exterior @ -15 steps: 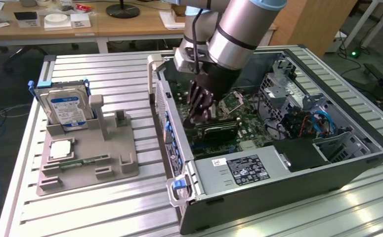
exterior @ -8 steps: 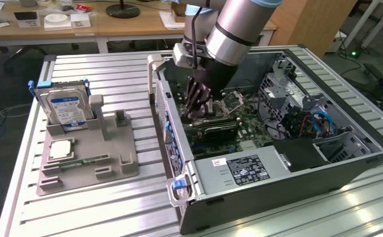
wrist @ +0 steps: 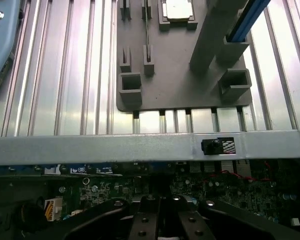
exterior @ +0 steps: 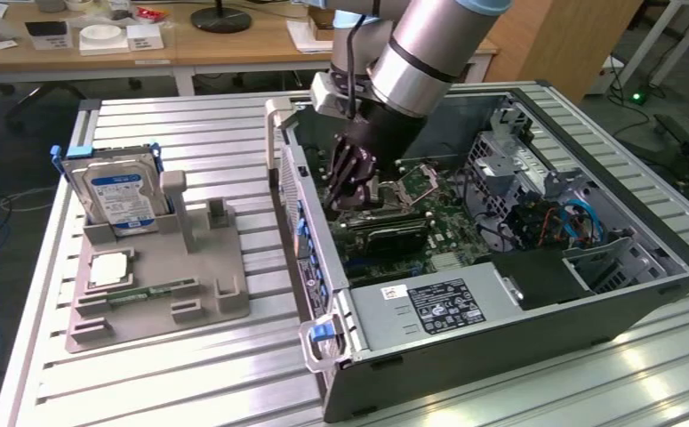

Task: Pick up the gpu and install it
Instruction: 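Press down on the gpu until it lock into place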

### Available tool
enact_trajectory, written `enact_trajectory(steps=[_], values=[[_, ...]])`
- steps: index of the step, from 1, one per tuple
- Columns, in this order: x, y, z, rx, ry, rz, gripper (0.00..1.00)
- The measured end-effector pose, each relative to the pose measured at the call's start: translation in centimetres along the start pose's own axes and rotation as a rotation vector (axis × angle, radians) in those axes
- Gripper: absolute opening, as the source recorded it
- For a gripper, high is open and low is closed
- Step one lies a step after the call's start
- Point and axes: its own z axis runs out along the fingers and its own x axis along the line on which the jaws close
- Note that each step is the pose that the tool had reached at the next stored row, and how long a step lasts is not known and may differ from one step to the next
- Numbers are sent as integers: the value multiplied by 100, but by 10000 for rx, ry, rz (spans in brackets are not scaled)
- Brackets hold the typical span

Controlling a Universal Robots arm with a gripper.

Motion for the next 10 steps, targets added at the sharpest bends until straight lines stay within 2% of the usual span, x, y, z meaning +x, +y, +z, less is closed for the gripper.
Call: enact_trajectory(steps=[7, 10], values=[[94, -6, 0, -14, 0, -2, 11], [98, -13, 9, -17, -2, -2, 11]])
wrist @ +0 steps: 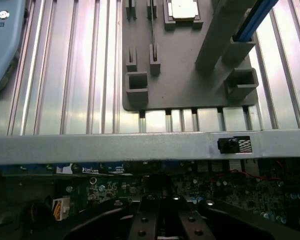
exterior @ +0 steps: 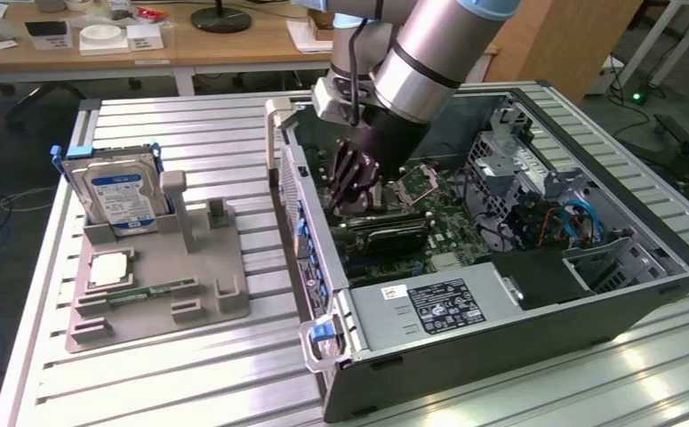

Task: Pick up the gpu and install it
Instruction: 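Press down on the gpu until it lock into place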

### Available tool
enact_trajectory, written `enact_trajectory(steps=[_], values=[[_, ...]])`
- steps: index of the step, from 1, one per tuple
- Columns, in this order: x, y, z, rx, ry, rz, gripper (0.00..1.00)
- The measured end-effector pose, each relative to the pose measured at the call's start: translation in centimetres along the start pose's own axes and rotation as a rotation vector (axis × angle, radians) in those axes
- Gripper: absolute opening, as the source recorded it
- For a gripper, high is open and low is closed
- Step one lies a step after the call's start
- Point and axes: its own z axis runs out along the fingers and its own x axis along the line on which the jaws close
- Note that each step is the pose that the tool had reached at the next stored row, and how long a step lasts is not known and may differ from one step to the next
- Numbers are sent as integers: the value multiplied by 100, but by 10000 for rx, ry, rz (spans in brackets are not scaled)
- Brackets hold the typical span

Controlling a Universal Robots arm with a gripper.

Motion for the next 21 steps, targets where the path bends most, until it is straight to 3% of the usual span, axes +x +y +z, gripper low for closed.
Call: enact_trajectory(steps=[2, 4, 11, 14, 15, 18, 21], values=[[-1, -19, -1, -15, 3, 1, 11], [-2, -48, -15, -95, -1, -1, 11], [12, -25, -110, -474, -40, -22, 11], [45, -28, -113, -698, -98, -49, 11], [65, -35, -109, -744, -107, -53, 11], [112, -51, -89, -794, -118, -59, 11], [110, -76, -79, -791, -140, -67, 11]])
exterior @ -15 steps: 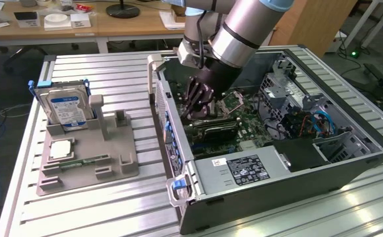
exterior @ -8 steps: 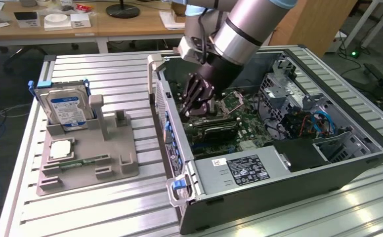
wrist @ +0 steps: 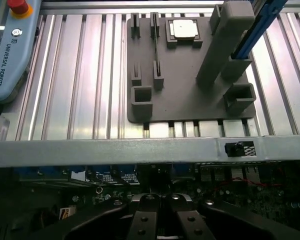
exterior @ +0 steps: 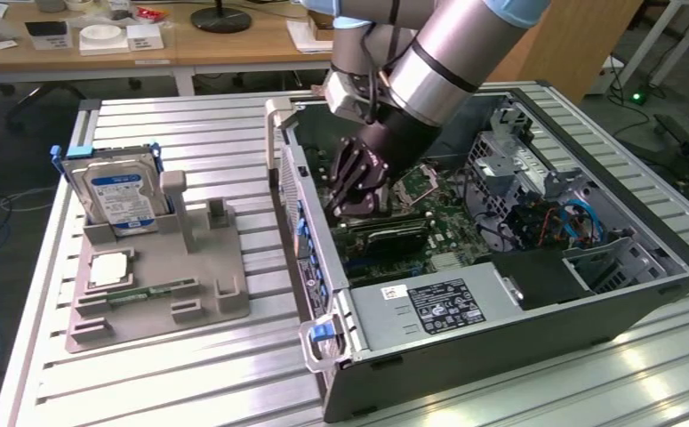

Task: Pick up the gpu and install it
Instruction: 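Press down on the gpu until it lock into place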

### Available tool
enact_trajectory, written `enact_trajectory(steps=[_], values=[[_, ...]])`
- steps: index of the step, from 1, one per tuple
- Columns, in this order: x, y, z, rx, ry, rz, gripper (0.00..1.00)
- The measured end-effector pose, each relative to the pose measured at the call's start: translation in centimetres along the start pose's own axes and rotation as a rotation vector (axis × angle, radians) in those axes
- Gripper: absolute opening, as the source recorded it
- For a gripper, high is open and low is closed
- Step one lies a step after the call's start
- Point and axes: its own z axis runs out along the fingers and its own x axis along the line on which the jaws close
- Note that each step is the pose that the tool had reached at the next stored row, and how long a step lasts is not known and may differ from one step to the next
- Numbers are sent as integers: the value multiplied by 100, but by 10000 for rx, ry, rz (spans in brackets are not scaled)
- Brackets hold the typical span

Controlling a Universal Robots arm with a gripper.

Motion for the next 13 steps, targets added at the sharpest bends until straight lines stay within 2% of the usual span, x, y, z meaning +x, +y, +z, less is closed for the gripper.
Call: enact_trajectory(steps=[5, 7, 8, 9, 10, 11, 13], values=[[-23, -99, -34, -4, -1, -1, 11], [-26, -112, -38, 0, -19, -10, 11], [-27, -112, -37, 39, -44, -20, 11], [-30, -113, -36, 123, -52, -38, 11], [-34, -114, -35, 258, -50, -65, 11], [-36, -113, -36, 410, -43, -89, 11], [-41, -114, -35, 755, -44, -124, 11]])
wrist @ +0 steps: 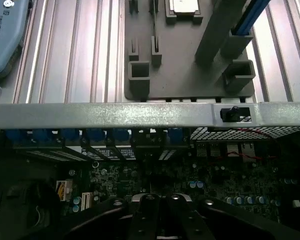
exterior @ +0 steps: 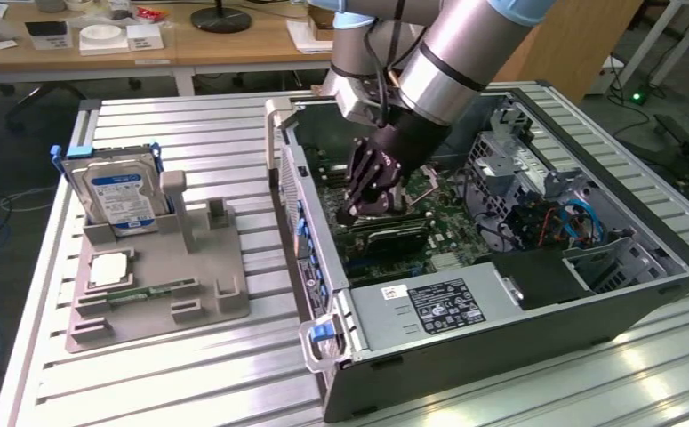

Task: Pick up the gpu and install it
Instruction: 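Press down on the gpu until it lock into place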

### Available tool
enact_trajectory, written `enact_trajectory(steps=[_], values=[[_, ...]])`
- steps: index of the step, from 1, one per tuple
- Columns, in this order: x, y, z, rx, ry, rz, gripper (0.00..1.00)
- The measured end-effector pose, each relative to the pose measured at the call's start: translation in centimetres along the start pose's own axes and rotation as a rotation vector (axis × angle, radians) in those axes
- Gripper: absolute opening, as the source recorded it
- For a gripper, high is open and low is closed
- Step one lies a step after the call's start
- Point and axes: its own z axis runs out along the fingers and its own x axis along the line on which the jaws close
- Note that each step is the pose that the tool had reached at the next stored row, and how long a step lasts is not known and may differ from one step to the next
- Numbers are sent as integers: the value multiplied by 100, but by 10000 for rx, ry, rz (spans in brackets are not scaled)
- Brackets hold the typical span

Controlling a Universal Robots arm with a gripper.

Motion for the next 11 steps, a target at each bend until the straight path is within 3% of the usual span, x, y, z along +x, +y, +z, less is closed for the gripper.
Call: enact_trajectory(steps=[8, 10, 11], values=[[-6, 23, 10, 1464, -33, -58, 11], [-5, 42, 18, 1793, -43, -65, 11], [-4, 56, 24, 1907, -46, -67, 11]])
